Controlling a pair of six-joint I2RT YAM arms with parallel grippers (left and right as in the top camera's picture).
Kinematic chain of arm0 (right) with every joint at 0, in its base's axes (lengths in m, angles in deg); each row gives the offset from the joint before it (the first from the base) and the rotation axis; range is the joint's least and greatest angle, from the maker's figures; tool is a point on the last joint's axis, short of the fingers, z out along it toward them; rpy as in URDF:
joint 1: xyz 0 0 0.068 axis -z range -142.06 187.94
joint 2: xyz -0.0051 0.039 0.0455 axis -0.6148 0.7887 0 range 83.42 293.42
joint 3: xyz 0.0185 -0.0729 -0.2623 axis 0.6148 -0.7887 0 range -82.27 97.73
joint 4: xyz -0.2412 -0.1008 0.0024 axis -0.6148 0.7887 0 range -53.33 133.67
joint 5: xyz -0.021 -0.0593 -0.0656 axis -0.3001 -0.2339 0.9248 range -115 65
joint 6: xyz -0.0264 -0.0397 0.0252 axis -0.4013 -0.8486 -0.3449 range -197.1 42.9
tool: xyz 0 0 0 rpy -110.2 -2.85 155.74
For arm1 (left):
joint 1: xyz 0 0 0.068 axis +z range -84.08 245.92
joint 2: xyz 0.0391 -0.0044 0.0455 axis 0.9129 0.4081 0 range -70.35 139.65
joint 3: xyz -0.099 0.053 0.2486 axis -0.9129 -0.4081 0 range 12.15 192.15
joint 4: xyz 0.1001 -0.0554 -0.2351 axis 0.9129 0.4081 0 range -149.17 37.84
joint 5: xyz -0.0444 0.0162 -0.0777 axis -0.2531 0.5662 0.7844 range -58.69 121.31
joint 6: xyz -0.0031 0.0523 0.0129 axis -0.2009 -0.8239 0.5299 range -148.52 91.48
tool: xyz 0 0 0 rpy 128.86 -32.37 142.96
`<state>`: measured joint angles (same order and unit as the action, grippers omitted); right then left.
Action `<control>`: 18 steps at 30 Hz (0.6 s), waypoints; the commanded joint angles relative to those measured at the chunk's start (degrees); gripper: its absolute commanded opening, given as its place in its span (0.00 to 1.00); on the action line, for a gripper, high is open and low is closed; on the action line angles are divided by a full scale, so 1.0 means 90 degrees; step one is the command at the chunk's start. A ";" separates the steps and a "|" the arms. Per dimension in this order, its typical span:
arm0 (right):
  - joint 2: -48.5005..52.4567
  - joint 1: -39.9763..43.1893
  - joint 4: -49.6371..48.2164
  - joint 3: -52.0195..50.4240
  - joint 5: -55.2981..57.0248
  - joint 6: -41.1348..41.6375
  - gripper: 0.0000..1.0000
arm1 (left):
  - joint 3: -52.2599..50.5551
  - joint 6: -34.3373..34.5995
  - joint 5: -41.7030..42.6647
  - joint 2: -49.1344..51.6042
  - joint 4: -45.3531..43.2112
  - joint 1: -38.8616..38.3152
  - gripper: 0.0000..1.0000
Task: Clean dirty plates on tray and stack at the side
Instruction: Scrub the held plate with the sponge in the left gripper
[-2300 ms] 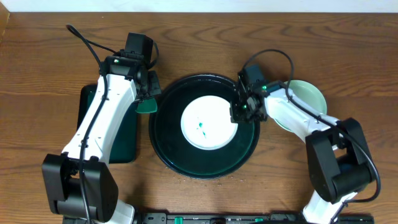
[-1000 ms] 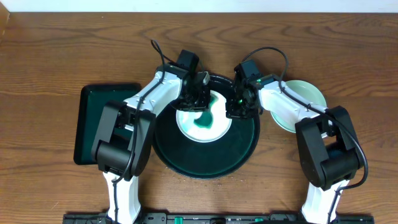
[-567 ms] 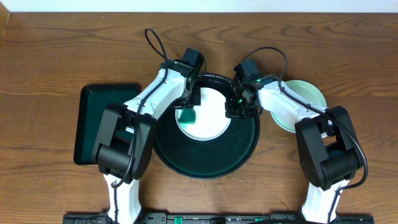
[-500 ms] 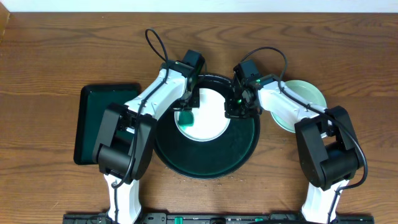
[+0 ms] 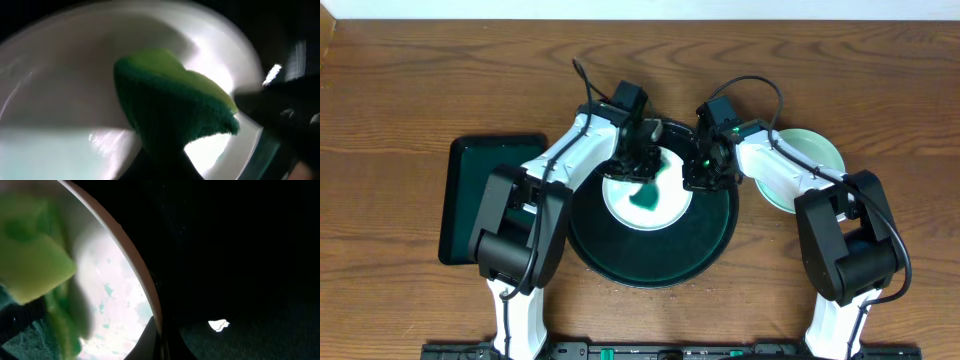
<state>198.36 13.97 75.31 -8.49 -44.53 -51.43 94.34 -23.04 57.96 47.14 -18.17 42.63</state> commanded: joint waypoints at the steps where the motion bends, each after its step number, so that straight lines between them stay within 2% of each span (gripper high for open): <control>1: 0.0107 -0.0017 -0.0007 0.0053 -0.0049 0.0000 0.01 | -0.0049 -0.0243 -0.0012 0.0095 -0.0425 -0.0017 0.07; 4: 0.0107 -0.0015 -0.0007 0.0053 -0.0049 0.0000 0.01 | -0.0049 0.0075 -0.1302 0.0095 -0.0617 -0.0017 0.07; 8: 0.0107 -0.0015 -0.0005 0.0053 -0.0049 -0.0002 0.01 | -0.0049 0.1328 -0.4226 0.0095 -0.0306 -0.0017 0.07; 11: 0.0107 -0.0015 -0.0007 0.0053 -0.0049 -0.0002 0.01 | -0.0049 0.1802 -0.5226 0.0095 0.0073 -0.0017 0.07; 14: 0.0107 -0.0015 -0.0007 0.0053 -0.0049 0.0000 0.01 | -0.0049 0.1802 -0.4952 0.0095 0.0437 -0.0039 0.07; 16: 0.0107 -0.0015 -0.0007 0.0053 -0.0049 0.0000 0.01 | -0.0049 0.1472 -0.4097 0.0095 0.0648 -0.0068 0.07; 18: 0.0107 -0.0015 -0.0007 0.0053 -0.0049 0.0000 0.01 | -0.0049 0.0911 -0.2812 0.0095 0.0772 -0.0075 0.07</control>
<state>198.36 13.95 74.89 -8.49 -44.72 -51.40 94.80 -10.91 27.43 46.55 -13.65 40.57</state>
